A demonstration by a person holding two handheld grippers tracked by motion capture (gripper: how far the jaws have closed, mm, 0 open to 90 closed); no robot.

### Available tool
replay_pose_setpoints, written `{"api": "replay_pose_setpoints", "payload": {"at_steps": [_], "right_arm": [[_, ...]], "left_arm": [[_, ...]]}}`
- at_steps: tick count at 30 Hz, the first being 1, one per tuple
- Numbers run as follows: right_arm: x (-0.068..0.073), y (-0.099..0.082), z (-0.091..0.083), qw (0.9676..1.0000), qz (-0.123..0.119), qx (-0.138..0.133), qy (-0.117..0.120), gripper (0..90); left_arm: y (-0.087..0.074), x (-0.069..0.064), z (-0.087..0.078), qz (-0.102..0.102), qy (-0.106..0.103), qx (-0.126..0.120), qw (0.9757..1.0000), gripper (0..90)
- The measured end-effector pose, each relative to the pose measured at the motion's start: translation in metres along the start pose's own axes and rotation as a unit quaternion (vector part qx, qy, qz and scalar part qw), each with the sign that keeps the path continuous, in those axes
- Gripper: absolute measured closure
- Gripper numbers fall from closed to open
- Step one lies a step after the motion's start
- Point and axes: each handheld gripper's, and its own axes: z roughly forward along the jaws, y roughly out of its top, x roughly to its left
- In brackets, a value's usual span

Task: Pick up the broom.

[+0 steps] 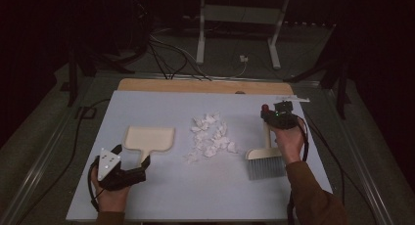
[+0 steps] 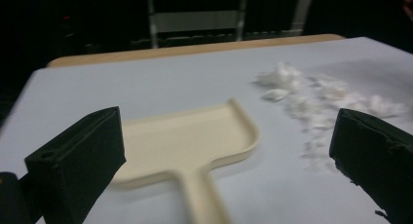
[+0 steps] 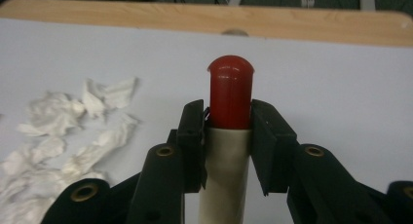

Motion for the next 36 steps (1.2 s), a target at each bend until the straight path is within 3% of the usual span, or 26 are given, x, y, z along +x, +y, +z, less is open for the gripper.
{"api": "replay_pose_setpoints", "payload": {"at_steps": [6,7,8,10,14,21,22,24,29,34,36], "right_arm": [[0.008,0.0,-0.017,0.9995,-0.016,-0.023,0.014,68.9],[0.011,0.0,-0.024,0.999,-0.022,-0.034,0.017,68.9],[0.011,0.0,-0.024,0.999,-0.022,-0.034,0.017,68.9],[0.014,-0.001,-0.03,0.9986,-0.026,-0.041,0.02,69.0],[0.018,-0.004,-0.045,0.9969,-0.024,-0.07,0.027,69.1],[0.028,-0.004,-0.058,0.9948,-0.033,-0.093,0.028,69.1],[0.034,-0.005,-0.061,0.9942,-0.039,-0.096,0.028,69.1],[0.04,-0.006,-0.063,0.9936,-0.046,-0.098,0.03,69.1],[0.055,-0.008,-0.067,0.9922,-0.059,-0.102,0.04,69.1],[0.066,-0.009,-0.07,0.9914,-0.059,-0.107,0.045,69.1],[0.072,-0.009,-0.072,0.9908,-0.058,-0.107,0.058,69.1]], "left_arm": [[0.013,-0.031,0.021,0.017,-0.045,-0.007,0.9988,0.4],[0.017,-0.043,0.029,0.022,-0.058,-0.005,0.998,0.4],[0.017,-0.043,0.029,0.022,-0.058,-0.005,0.998,0.4],[0.02,-0.055,0.038,0.032,-0.067,0.001,0.9973,0.4],[0.026,-0.078,0.053,0.031,-0.095,0.009,0.9949,0.4],[0.033,-0.11,0.077,0.035,-0.131,0.03,0.9903,1.7],[0.034,-0.118,0.083,0.037,-0.144,0.034,0.9883,2.8],[0.034,-0.123,0.086,0.038,-0.149,0.037,0.9874,3.5],[0.033,-0.143,0.1,0.038,-0.178,0.055,0.9818,7.0],[0.03,-0.162,0.111,0.038,-0.202,0.073,0.9759,9.8],[0.03,-0.167,0.115,0.04,-0.212,0.079,0.9732,13.5]]}}
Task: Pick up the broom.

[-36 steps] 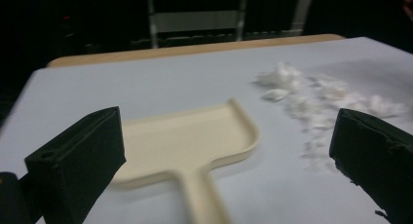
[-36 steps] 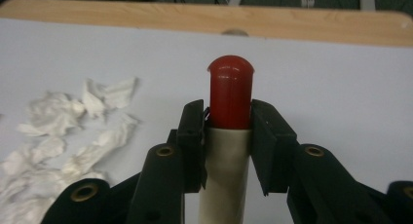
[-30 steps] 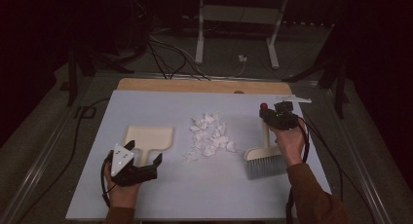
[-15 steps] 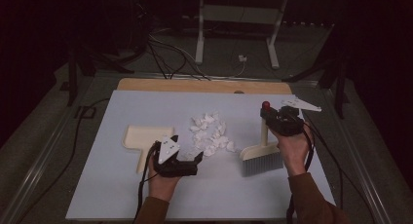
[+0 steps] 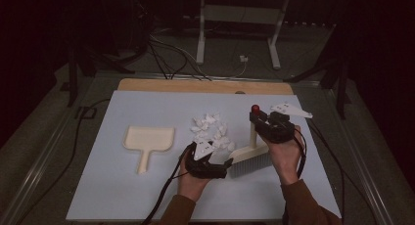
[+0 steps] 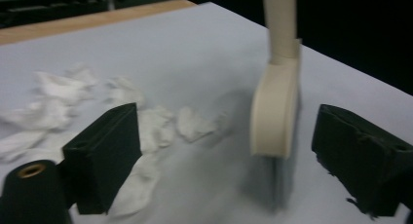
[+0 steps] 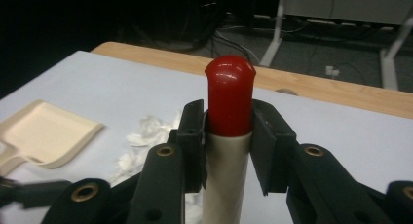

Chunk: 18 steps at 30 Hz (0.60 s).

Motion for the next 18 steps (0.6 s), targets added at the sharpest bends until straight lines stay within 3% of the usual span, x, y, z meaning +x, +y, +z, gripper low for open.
{"api": "replay_pose_setpoints", "payload": {"at_steps": [5,8,10,13,16,17,18], "right_arm": [[0.011,0.0,0.0,0.9999,-0.005,0.0,0.011,69.1],[0.02,0.0,-0.001,0.9997,-0.015,0.0,0.018,69.0],[0.025,0.0,-0.001,0.9995,-0.017,-0.001,0.025,69.0],[0.032,0.0,0.0,0.9991,-0.022,-0.001,0.035,69.0],[0.035,-0.001,0.001,0.999,-0.023,-0.001,0.039,69.0],[0.036,-0.001,0.001,0.9989,-0.024,-0.001,0.041,69.0],[0.037,-0.001,0.002,0.9986,-0.027,-0.002,0.045,69.0]], "left_arm": [[-0.001,-0.004,0.012,-0.001,-0.016,0.032,0.9994,16.7],[-0.003,-0.005,0.016,-0.002,-0.029,0.039,0.9988,24.1],[-0.003,-0.004,0.018,-0.009,-0.044,0.042,0.9981,33.8],[-0.003,-0.002,0.023,-0.023,-0.067,0.049,0.9963,36.5],[-0.004,-0.002,0.025,-0.025,-0.075,0.054,0.9954,43.2],[-0.005,-0.002,0.025,-0.025,-0.08,0.056,0.9949,48.6],[-0.005,-0.002,0.025,-0.025,-0.086,0.058,0.9944,60.9]]}}
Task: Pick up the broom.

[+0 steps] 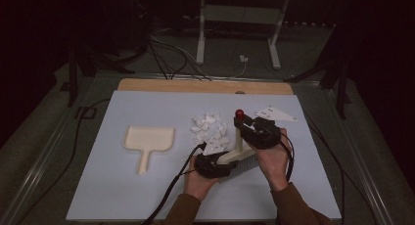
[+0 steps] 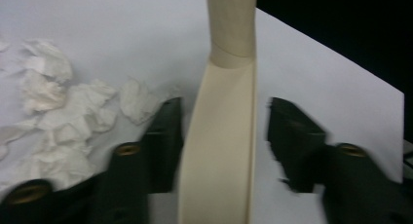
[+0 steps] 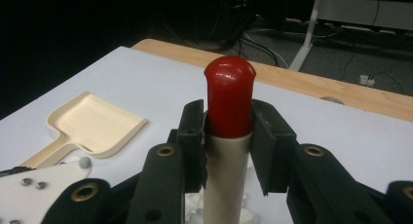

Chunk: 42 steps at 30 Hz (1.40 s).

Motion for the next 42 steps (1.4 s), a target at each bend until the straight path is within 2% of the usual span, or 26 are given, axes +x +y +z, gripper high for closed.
{"api": "replay_pose_setpoints", "payload": {"at_steps": [2,7,8,10,11,14,16,18,22,24,27,28,29,34,35,37,38,42], "right_arm": [[0.0,0.0,0.001,1.0,-0.002,-0.001,0.002,68.8],[-0.004,-0.003,0.002,0.9998,0.003,-0.009,0.018,67.8],[-0.005,-0.004,0.002,0.9997,0.006,-0.015,0.021,58.5],[-0.006,-0.004,0.003,0.9997,0.006,-0.014,0.018,54.9],[-0.009,-0.006,0.003,0.9994,0.004,-0.021,0.028,50.3],[-0.016,-0.007,0.003,0.9983,0.03,-0.022,0.045,38.6],[-0.02,-0.009,0.004,0.9981,0.039,-0.014,0.045,27.3],[-0.023,-0.01,0.004,0.9984,0.037,-0.01,0.042,14.9],[-0.028,-0.012,0.002,0.9964,0.017,0.002,0.083,1.3],[-0.03,-0.013,0.001,0.9947,0.009,0.002,0.102,0.0],[-0.032,-0.015,0.0,0.9939,0.005,0.002,0.11,0.0],[-0.035,-0.017,0.0,0.9919,-0.008,-0.009,0.126,0.0],[-0.036,-0.018,0.001,0.9915,-0.013,-0.011,0.129,0.0],[-0.041,-0.022,0.001,0.9907,-0.011,-0.003,0.136,0.0],[-0.042,-0.024,0.001,0.9893,-0.018,0.003,0.145,1.3],[-0.042,-0.025,0.001,0.9888,-0.021,0.007,0.147,1.3],[-0.044,-0.026,0.001,0.9867,-0.022,0.007,0.161,0.1],[-0.046,-0.028,0.002,0.9848,-0.023,0.014,0.171,0.0]], "left_arm": [[0.0,0.001,0.0,-0.002,-0.01,0.003,0.9999,64.2],[0.001,0.003,-0.001,-0.015,-0.014,0.01,0.9997,68.0],[0.001,0.004,-0.001,-0.016,-0.015,0.011,0.9997,68.8],[0.0,0.003,-0.001,-0.011,-0.015,0.01,0.9998,68.8],[0.001,0.002,-0.001,-0.013,-0.017,0.009,0.9997,68.9],[0.001,0.003,-0.002,-0.014,-0.021,0.011,0.9996,69.0],[0.001,0.003,-0.002,-0.018,-0.023,0.01,0.9995,69.0],[0.001,0.004,-0.003,-0.02,-0.029,0.009,0.9993,69.0],[0.002,0.004,-0.005,-0.015,-0.033,0.011,0.9993,69.0],[0.002,0.005,-0.006,-0.014,-0.036,0.011,0.9992,69.0],[0.003,0.005,-0.01,-0.014,-0.041,0.011,0.999,69.0],[0.004,0.005,-0.011,-0.012,-0.041,0.011,0.999,69.1],[0.004,0.005,-0.013,-0.011,-0.041,0.01,0.999,69.1],[0.006,0.009,-0.022,-0.003,-0.048,0.008,0.9988,69.1],[0.006,0.009,-0.024,0.0,-0.051,0.006,0.9987,69.1],[0.007,0.01,-0.028,0.008,-0.058,0.006,0.9983,69.1],[0.007,0.011,-0.03,0.009,-0.061,0.005,0.9981,69.1],[0.009,0.013,-0.038,0.02,-0.071,-0.001,0.9973,69.1]]}}
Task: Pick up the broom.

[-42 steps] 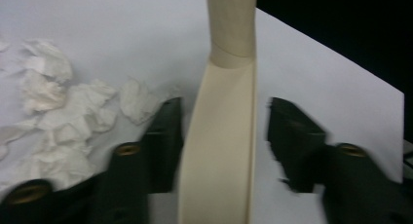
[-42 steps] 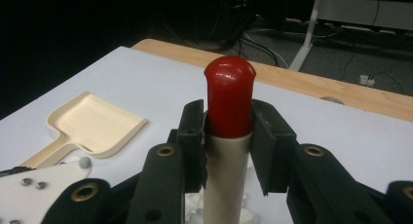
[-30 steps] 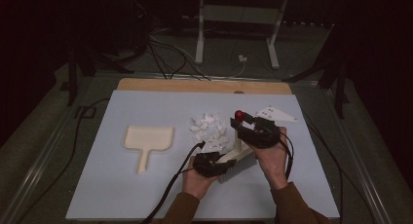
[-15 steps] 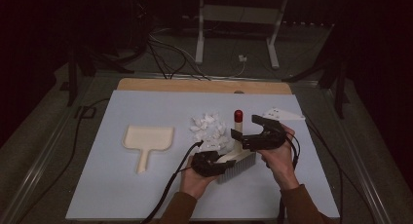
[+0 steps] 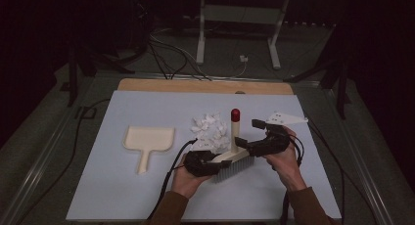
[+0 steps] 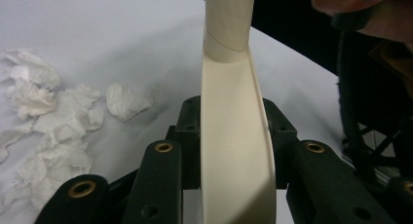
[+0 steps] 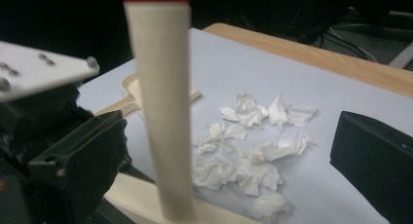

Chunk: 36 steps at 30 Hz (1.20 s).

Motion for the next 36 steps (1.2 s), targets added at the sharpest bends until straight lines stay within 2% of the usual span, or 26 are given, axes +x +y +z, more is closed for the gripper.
{"api": "replay_pose_setpoints", "payload": {"at_steps": [3,4,7,8,9,11,12,14,19,22,23,27,29,30,31,32,33,34,36], "right_arm": [[-0.001,-0.002,0.001,0.9999,-0.012,0.008,0.001,0.0],[-0.001,-0.004,0.003,0.9996,-0.019,0.019,0.012,0.0],[0.0,-0.007,0.006,0.9989,-0.027,0.03,0.024,0.0],[0.001,-0.009,0.01,0.9978,-0.033,0.043,0.038,0.0],[0.001,-0.009,0.01,0.9978,-0.033,0.043,0.038,0.0],[0.001,-0.011,0.015,0.9958,-0.04,0.053,0.063,0.0],[0.001,-0.012,0.018,0.9938,-0.044,0.063,0.08,0.0],[0.001,-0.013,0.019,0.9929,-0.049,0.068,0.085,0.0],[0.0,-0.015,0.024,0.9872,-0.079,0.078,0.114,1.5],[-0.001,-0.015,0.026,0.9845,-0.085,0.084,0.128,5.4],[0.0,-0.015,0.026,0.982,-0.088,0.096,0.137,6.4],[0.002,-0.015,0.026,0.9799,-0.086,0.098,0.151,6.5],[0.005,-0.015,0.027,0.977,-0.086,0.105,0.165,6.9],[0.008,-0.016,0.028,0.9728,-0.096,0.12,0.173,12.6],[0.01,-0.016,0.029,0.97,-0.104,0.127,0.179,14.6],[0.01,-0.016,0.029,0.97,-0.104,0.127,0.179,14.6],[0.013,-0.017,0.031,0.9669,-0.111,0.14,0.182,19.1],[0.014,-0.017,0.032,0.9657,-0.113,0.146,0.183,22.8],[0.015,-0.018,0.033,0.9606,-0.118,0.155,0.198,28.2]], "left_arm": [[0.002,0.003,-0.009,0.008,-0.008,-0.003,0.9999,69.1],[0.002,0.004,-0.011,0.011,-0.009,-0.005,0.9999,69.1],[0.004,0.008,-0.019,0.023,-0.014,-0.002,0.9996,69.1],[0.004,0.009,-0.022,0.027,-0.015,-0.001,0.9995,69.1],[0.004,0.009,-0.024,0.029,-0.017,-0.001,0.9994,69.1],[0.004,0.012,-0.028,0.036,-0.021,0.003,0.9991,69.1],[0.003,0.013,-0.03,0.039,-0.023,0.005,0.999,69.0],[0.003,0.016,-0.034,0.045,-0.027,0.008,0.9986,69.0],[0.002,0.019,-0.043,0.055,-0.037,0.007,0.9977,69.0],[0.001,0.02,-0.045,0.059,-0.045,0.008,0.9972,69.1],[0.001,0.021,-0.046,0.059,-0.05,0.009,0.997,69.0],[0.001,0.021,-0.046,0.065,-0.069,0.013,0.9954,69.0],[0.001,0.02,-0.045,0.069,-0.08,0.015,0.9943,69.0],[0.001,0.02,-0.045,0.07,-0.085,0.015,0.9938,69.1],[0.002,0.02,-0.044,0.074,-0.094,0.018,0.9926,69.1],[0.002,0.02,-0.044,0.074,-0.094,0.018,0.9926,69.0],[0.002,0.019,-0.043,0.076,-0.097,0.019,0.9922,69.1],[0.002,0.018,-0.043,0.078,-0.099,0.023,0.9918,69.0],[0.003,0.017,-0.042,0.081,-0.105,0.028,0.9907,69.1]]}}
